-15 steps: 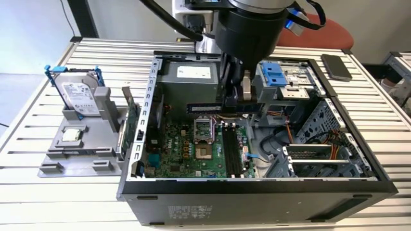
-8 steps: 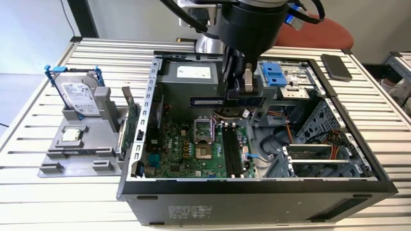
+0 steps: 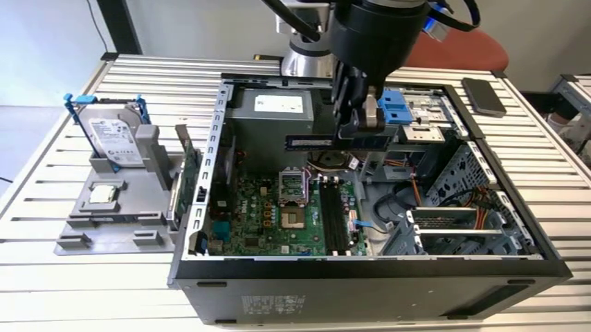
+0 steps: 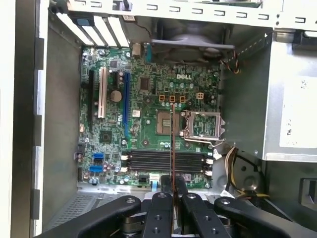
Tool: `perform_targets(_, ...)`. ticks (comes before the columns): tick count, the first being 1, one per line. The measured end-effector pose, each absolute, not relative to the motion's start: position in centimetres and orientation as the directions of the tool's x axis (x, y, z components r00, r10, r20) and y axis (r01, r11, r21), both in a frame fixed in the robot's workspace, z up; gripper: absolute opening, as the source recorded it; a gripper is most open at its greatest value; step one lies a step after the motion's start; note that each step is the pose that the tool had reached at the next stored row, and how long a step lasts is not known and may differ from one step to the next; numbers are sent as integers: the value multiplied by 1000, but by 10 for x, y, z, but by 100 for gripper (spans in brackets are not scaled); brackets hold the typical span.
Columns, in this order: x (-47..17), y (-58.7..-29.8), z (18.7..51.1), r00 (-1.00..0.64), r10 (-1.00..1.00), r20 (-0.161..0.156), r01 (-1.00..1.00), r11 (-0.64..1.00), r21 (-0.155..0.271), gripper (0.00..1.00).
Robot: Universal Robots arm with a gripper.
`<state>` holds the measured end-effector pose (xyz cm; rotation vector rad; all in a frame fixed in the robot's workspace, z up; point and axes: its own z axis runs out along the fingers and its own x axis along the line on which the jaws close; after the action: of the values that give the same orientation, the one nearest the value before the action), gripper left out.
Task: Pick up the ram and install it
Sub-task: 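Pick up the ram and move it above insertion slot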
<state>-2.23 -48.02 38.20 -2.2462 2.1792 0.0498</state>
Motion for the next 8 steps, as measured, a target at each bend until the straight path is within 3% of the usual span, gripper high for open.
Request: perform_targets(8, -14, -477, 382, 27, -999, -31, -1000, -28, 14, 0)
